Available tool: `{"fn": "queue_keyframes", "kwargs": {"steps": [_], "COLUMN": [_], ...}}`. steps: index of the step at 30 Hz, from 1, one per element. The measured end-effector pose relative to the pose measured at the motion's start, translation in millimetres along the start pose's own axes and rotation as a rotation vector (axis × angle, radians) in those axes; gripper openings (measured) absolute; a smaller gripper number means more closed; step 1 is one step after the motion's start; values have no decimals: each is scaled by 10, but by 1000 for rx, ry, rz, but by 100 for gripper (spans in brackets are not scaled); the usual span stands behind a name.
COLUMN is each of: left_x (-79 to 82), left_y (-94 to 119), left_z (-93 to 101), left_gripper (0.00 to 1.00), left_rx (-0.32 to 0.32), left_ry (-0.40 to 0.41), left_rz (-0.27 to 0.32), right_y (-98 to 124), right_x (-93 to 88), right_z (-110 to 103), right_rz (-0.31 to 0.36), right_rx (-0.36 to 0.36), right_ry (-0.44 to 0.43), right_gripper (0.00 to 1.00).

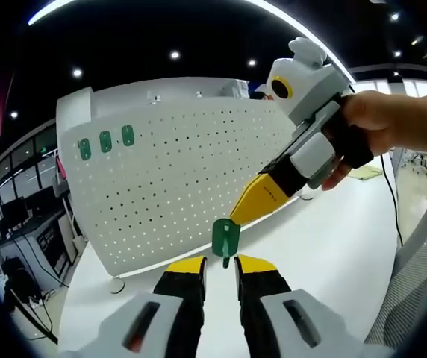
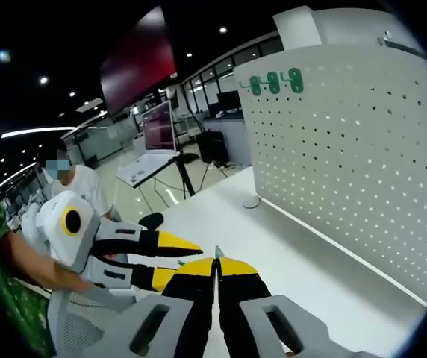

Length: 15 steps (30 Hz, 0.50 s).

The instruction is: Insert the hook assembly into the mounting plate slot until the hook locks in place.

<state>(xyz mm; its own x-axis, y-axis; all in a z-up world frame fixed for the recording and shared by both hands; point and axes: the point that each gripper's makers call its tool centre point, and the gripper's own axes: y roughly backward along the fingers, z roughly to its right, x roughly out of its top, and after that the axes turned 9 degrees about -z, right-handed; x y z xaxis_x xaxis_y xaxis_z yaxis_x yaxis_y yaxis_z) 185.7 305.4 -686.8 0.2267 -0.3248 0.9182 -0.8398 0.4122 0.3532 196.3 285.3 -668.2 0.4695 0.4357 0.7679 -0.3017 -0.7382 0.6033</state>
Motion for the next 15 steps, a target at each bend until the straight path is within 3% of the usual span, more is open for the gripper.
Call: {"fn": "queue_keyframes", "kwargs": {"steps": [15], "left_x": [82], "left_y": [24], "left_z": [45], "left_gripper": [5], "left_rx": [-15], "left_ry": [-42], "left_rz": [40], "right_y": [35], "right_x": [23], "right_z": [-106], "right_rz": [2], "right_rx": [19], "right_ry": [-6], "right_gripper": [0]}}
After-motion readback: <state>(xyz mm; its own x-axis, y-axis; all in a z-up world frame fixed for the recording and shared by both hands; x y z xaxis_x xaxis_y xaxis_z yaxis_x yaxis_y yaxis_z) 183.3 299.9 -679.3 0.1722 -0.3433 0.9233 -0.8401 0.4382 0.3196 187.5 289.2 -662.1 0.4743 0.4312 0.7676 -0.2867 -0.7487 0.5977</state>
